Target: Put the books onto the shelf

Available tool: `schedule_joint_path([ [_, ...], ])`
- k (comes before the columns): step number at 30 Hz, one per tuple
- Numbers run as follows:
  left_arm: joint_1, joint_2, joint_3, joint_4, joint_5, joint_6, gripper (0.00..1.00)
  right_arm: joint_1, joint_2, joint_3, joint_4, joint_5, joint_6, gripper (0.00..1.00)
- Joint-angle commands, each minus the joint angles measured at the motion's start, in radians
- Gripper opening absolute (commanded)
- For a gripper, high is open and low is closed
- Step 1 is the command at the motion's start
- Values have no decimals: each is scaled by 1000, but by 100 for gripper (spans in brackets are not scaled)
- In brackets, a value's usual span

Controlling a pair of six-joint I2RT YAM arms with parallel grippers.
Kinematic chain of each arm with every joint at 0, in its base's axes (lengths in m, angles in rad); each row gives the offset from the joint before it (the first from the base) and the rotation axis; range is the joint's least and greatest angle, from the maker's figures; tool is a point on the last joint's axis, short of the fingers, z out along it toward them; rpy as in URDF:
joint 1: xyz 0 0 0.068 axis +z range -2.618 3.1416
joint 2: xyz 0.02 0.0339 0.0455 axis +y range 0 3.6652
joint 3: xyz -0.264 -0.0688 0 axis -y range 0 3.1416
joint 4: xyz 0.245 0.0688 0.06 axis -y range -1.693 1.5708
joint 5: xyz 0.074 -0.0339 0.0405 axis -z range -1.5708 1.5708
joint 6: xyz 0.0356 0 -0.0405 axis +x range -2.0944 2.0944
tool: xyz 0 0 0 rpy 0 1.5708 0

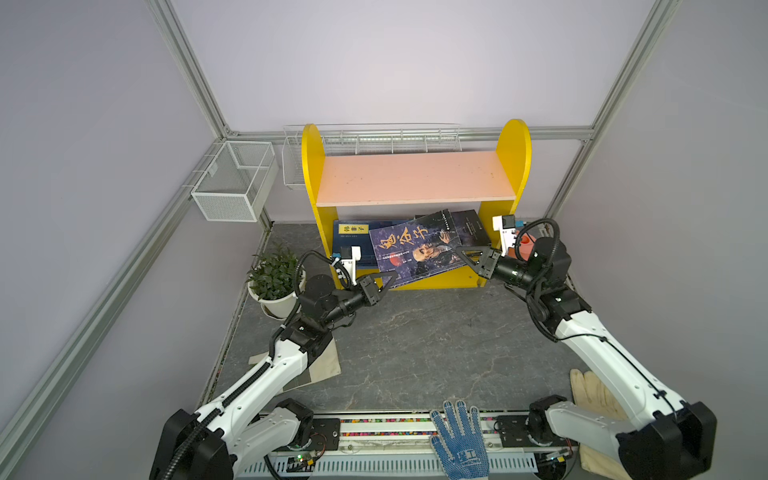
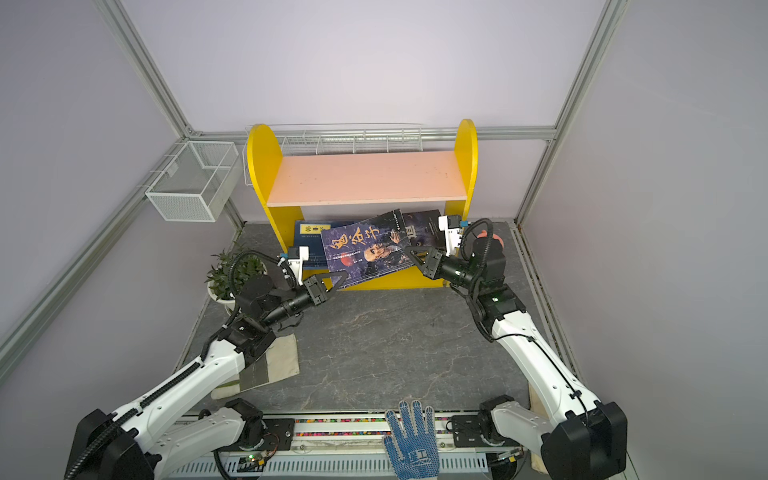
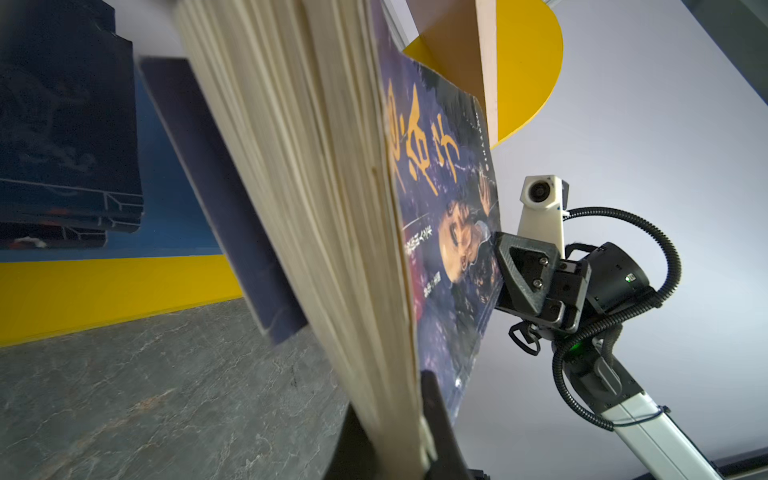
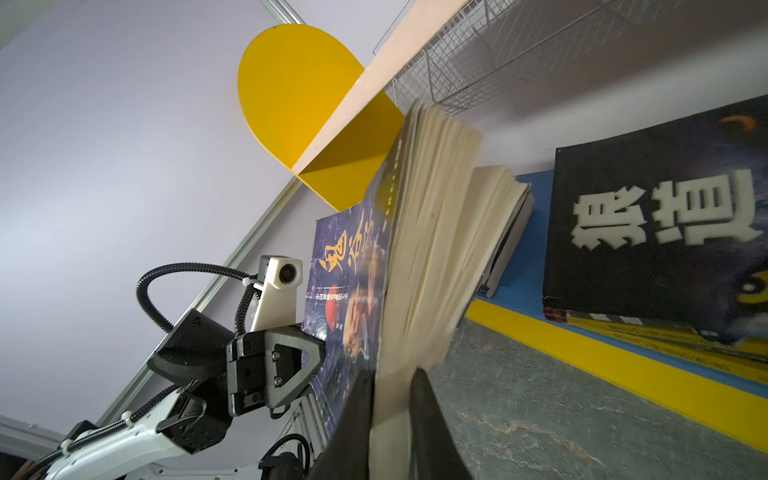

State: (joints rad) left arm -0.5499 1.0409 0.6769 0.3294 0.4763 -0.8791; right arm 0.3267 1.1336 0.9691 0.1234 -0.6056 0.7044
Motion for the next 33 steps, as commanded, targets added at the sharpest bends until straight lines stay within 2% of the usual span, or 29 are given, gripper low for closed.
schedule_joint_path([
  [1, -13, 22, 88, -100, -100, 37, 0, 22, 13, 50, -143, 65, -96, 14],
  [3, -26, 43, 120, -119, -139, 66, 0, 21, 21, 65, -238, 166, -123, 35],
  [5, -35, 69, 132, -88, -176, 69, 0, 16, 19, 66, -299, 253, -136, 46],
  [9, -56, 153, 194, -22, -208, 80, 0, -1, -26, 53, -396, 444, -142, 50],
  [13, -76, 258, 280, 13, -189, 112, 0, -34, -106, 10, -476, 645, -124, 51],
  [20, -83, 441, 437, 8, -183, 137, 0, -104, -188, -36, -534, 687, -123, 52],
  [27, -116, 640, 586, 21, -171, 149, 0, -151, -196, -37, -564, 648, -132, 52],
  [33, -137, 752, 695, -25, -218, 163, 0, -163, -193, -35, -576, 626, -146, 53],
])
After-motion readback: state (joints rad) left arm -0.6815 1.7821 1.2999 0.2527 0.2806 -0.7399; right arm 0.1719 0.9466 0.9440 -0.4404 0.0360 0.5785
